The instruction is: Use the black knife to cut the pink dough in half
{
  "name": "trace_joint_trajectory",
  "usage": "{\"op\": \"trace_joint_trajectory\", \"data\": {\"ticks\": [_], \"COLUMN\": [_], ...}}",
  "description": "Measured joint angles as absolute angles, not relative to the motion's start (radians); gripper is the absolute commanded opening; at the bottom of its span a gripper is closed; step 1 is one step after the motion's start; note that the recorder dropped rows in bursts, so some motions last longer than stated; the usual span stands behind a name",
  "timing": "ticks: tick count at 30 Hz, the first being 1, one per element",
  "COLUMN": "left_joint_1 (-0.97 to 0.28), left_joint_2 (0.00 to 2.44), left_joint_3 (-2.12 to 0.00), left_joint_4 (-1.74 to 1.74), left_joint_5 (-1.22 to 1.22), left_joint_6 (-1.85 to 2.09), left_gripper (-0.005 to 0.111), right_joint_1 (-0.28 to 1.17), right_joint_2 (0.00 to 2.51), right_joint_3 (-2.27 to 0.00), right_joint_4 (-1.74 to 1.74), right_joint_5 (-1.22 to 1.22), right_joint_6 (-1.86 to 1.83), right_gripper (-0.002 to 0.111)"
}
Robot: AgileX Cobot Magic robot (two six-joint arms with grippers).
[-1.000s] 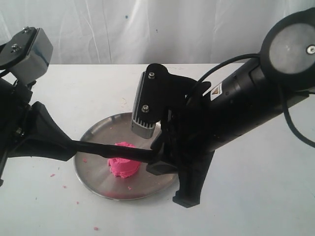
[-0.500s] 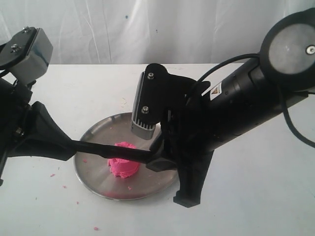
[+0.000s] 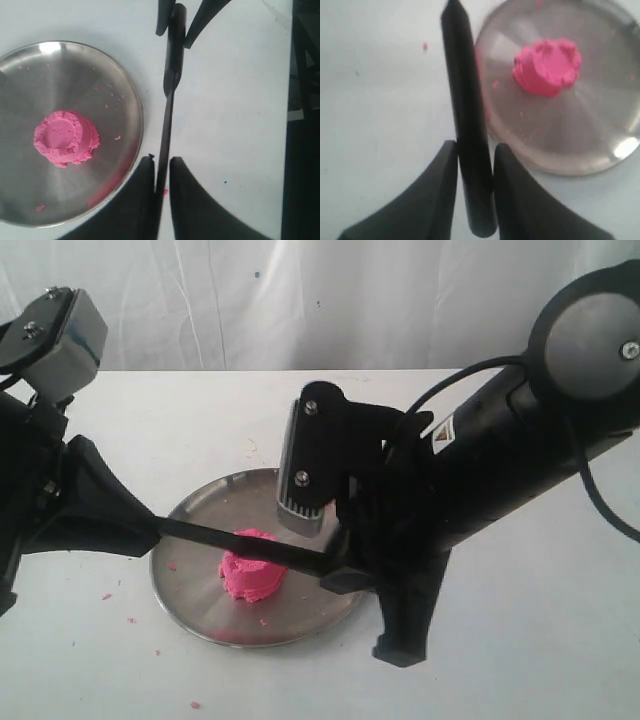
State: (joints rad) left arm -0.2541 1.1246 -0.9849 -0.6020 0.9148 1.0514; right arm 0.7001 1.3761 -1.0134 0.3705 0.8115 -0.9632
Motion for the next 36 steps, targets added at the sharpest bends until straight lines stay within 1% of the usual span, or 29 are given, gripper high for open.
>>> {"op": "trace_joint_trajectory", "data": {"ticks": [1, 2, 3, 11, 15, 17, 18, 19, 21, 24, 28, 36], "left_joint_1": [-0.254, -0.254, -0.254, -0.254, -0.254, -0.254, -0.254, -0.254, -0.254, -0.254, -0.254, -0.254], "left_joint_2": [1.123, 1.123, 1.123, 1.123, 1.117, 1.094, 1.086, 1.068, 1.042, 1.012, 1.034, 1.148], "left_joint_3": [-0.985, -0.985, -0.985, -0.985, -0.985, -0.985, -0.985, -0.985, -0.985, -0.985, -0.985, -0.985], "left_joint_4": [-0.605, -0.605, -0.605, -0.598, -0.436, -0.376, -0.376, -0.376, -0.39, -0.54, -0.766, -0.824], "left_joint_5": [0.906, 0.893, 0.888, 0.855, 0.827, 0.781, 0.77, 0.749, 0.72, 0.692, 0.698, 0.696], "left_joint_6": [1.049, 1.042, 1.036, 1.019, 0.894, 0.795, 0.778, 0.75, 0.71, 0.699, 0.794, 0.837], "left_gripper": [0.045, 0.052, 0.054, 0.055, 0.055, 0.047, 0.036, 0.028, 0.0, 0.0, 0.0, 0.0], "right_joint_1": [0.7, 0.7, 0.7, 0.7, 0.7, 0.7, 0.7, 0.7, 0.7, 0.7, 0.7, 0.7], "right_joint_2": [1.378, 1.378, 1.374, 1.356, 1.356, 1.356, 1.356, 1.356, 1.356, 1.356, 1.356, 1.356], "right_joint_3": [-1.011, -1.011, -1.011, -1.011, -1.011, -1.011, -1.011, -1.011, -1.011, -1.011, -1.011, -1.028], "right_joint_4": [0.325, 0.273, 0.237, 0.122, 0.084, 0.077, 0.077, 0.07, 0.063, 0.052, 0.051, 0.051], "right_joint_5": [0.824, 0.831, 0.835, 0.879, 0.91, 0.912, 0.914, 0.916, 0.92, 0.924, 0.925, 0.928], "right_joint_6": [-0.933, -0.894, -0.858, -0.745, -0.712, -0.701, -0.697, -0.692, -0.682, -0.676, -0.674, -0.674], "right_gripper": [0.0, 0.0, 0.0, 0.0, 0.0, 0.0, 0.0, 0.0, 0.0, 0.0, 0.0, 0.0]}}
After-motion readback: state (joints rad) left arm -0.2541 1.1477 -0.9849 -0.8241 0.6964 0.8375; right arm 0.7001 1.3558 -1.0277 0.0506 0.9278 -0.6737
